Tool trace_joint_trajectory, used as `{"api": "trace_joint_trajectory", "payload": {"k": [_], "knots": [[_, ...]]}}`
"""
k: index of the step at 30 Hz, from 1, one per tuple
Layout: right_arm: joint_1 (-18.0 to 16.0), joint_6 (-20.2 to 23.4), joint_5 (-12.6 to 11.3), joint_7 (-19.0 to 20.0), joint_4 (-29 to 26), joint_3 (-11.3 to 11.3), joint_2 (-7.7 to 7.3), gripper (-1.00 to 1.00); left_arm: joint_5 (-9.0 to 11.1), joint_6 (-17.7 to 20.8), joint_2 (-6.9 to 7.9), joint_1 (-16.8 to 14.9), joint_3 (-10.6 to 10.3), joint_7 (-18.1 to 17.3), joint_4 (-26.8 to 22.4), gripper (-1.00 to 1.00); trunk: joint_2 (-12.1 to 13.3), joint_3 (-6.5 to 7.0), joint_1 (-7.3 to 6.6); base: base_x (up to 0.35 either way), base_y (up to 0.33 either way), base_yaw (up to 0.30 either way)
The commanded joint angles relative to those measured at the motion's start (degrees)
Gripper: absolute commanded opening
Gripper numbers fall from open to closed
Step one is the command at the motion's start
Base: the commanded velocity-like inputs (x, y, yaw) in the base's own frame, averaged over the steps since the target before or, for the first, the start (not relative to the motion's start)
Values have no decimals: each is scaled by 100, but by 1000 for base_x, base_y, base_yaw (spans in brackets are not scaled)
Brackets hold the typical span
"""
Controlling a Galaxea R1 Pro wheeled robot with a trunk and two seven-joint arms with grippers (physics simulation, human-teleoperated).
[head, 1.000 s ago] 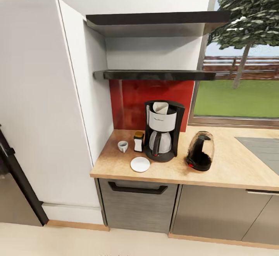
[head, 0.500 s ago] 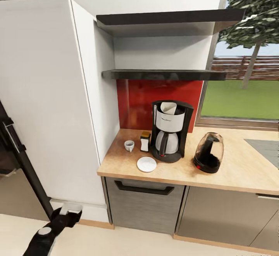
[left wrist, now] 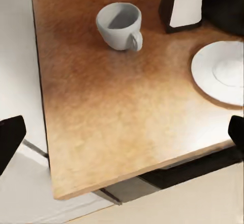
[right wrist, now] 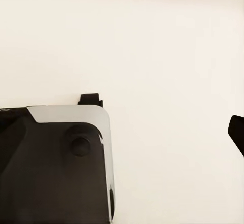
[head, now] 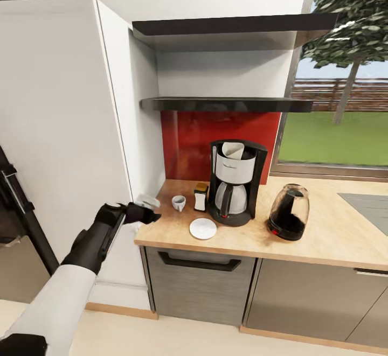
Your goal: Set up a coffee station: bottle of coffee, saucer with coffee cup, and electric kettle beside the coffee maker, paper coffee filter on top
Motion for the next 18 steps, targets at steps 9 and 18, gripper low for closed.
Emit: {"api": "trace_joint_trajectory", "payload": {"k": [9, 18], "knots": [[17, 28, -47, 3, -18, 50, 84, 100, -76, 913, -25, -1477, -533, -603, 881, 100, -10, -11, 3, 0, 0, 0], [18, 29, -45, 7, -18, 49, 102, 100, -91, 1000, -22, -2458, -650, -1261, 2129, 100, -10, -11, 3, 0, 0, 0]]}}
